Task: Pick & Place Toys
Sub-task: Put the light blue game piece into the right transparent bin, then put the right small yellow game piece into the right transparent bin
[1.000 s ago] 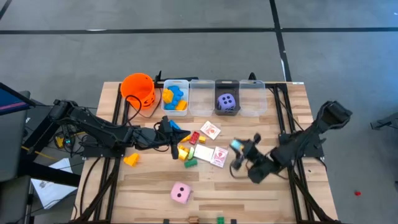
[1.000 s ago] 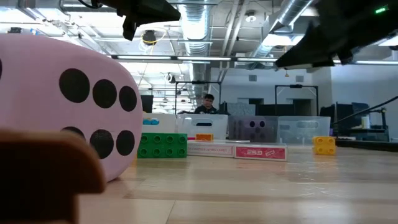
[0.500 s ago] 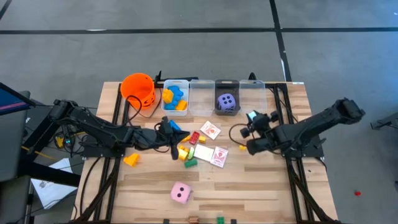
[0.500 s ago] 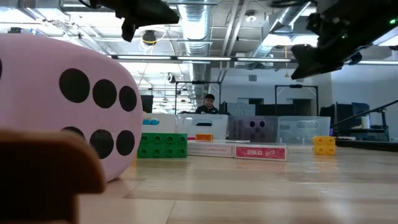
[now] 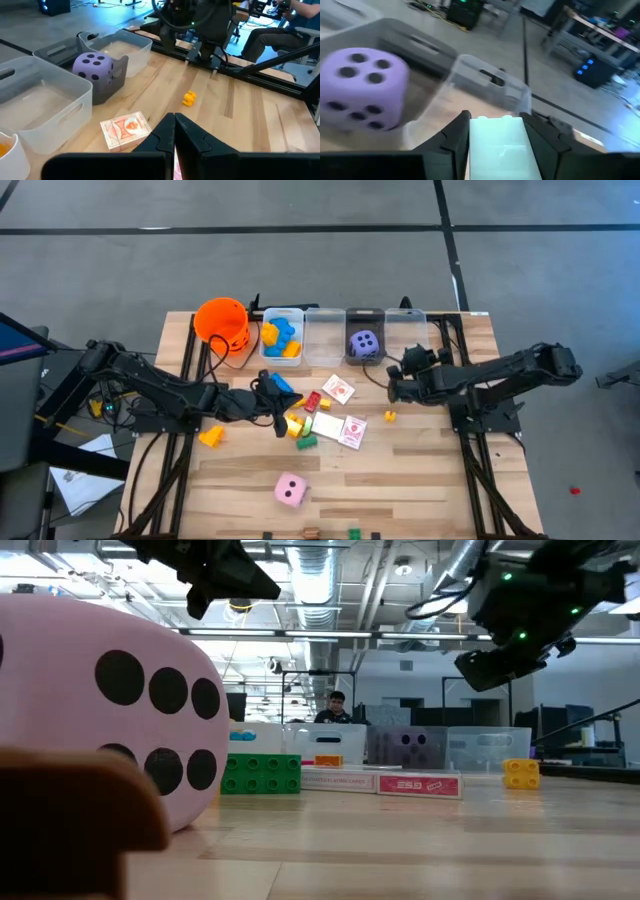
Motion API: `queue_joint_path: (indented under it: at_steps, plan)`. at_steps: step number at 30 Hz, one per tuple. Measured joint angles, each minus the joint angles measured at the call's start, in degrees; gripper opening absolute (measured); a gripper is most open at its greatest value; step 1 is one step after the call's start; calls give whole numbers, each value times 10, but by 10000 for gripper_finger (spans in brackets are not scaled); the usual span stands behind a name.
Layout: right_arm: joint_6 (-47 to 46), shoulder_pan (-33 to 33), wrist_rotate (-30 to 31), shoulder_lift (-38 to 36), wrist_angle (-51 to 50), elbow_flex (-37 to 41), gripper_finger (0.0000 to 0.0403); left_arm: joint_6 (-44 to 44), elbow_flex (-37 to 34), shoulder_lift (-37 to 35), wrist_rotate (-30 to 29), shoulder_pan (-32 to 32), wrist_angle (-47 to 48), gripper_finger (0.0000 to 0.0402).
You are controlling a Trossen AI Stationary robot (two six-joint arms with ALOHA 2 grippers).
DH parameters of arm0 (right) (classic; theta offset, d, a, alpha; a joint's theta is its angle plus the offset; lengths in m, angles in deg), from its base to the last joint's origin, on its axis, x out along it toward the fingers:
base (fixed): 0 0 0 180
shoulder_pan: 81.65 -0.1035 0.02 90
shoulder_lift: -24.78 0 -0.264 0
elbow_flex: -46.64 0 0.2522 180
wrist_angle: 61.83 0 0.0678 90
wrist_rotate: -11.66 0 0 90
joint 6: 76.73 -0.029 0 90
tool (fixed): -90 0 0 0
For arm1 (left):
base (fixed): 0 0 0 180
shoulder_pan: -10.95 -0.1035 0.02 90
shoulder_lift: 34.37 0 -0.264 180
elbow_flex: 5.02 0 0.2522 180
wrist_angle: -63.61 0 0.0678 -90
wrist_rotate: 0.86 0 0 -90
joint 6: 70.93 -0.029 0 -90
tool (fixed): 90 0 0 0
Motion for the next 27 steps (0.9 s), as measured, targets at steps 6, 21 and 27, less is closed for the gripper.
queue_joint_path:
  at_steps: [6, 21, 27]
  plan:
    - [49, 59, -7, 0, 45, 0, 198, -1, 0, 0, 0, -17, -3, 0]
    - [129, -21, -15, 0, 95, 0, 270, 0, 0, 0, 0, -51, -3, 0]
    - [123, -165, -104, 0, 90, 0, 271, 0, 0, 0, 0, -51, -16, 0]
